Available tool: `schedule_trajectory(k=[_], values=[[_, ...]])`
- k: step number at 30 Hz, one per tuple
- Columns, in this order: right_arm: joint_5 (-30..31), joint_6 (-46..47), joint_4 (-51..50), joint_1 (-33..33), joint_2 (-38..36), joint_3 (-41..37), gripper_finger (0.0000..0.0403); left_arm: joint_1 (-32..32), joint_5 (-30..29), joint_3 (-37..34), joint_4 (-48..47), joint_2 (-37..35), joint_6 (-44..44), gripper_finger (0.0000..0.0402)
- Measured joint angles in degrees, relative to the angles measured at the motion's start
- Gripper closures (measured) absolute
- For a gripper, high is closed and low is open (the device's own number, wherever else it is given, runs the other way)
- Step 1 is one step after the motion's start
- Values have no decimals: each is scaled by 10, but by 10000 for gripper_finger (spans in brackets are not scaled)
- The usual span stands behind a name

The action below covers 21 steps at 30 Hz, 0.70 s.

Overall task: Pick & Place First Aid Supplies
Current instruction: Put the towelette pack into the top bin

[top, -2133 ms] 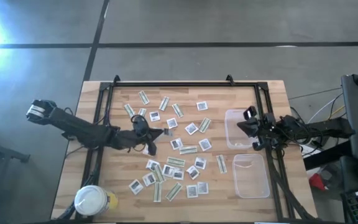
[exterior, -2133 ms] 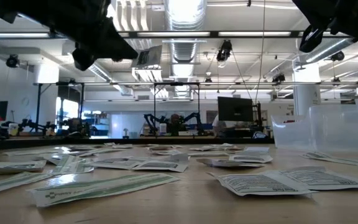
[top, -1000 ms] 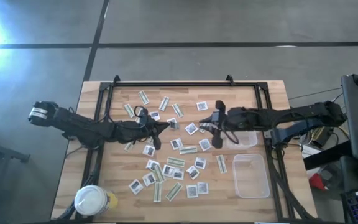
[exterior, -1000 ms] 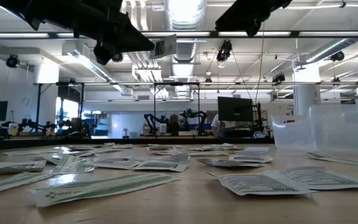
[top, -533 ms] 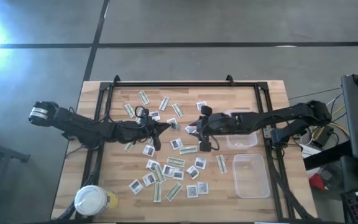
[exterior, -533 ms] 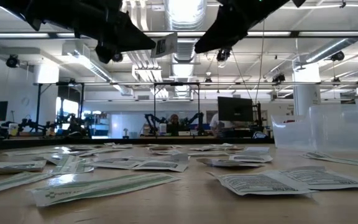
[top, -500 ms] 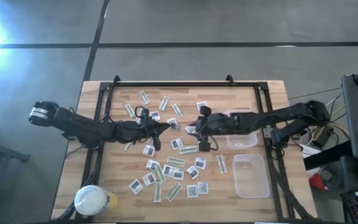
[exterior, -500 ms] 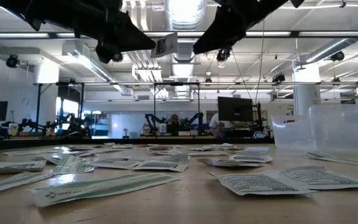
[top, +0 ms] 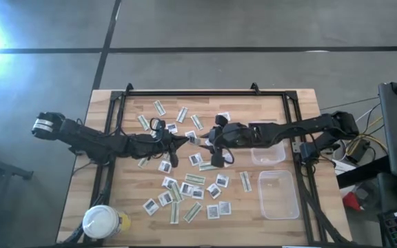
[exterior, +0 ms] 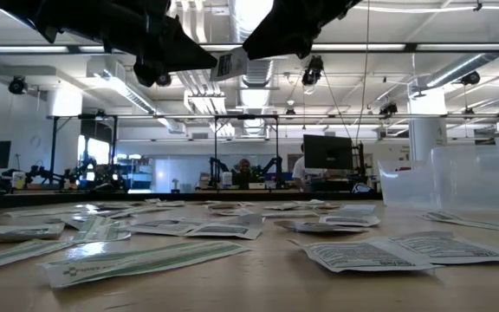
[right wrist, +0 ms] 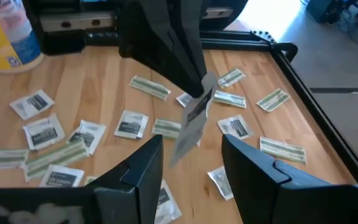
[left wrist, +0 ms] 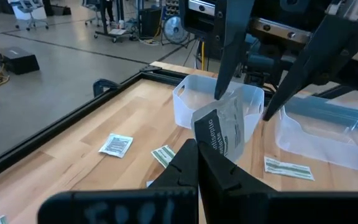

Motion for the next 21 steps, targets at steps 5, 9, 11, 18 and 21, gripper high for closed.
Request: schedule_trajectory(k=[5,9,11,18,21], values=[[0,21,16,0,0,-1,255,0,0,0,7,0,4,402],[0,29,35,-1,10,-1,271,0,0,0,16,0,7,402],[0,28,35,-1,10,-2,279,0,0,-1,17,0,7,402],[14,34,36,-7,10,-3,332,0,0,-7,35,0,18,402],[13,33,35,-8,13,-3,369,0,0,-7,35,0,19,402]])
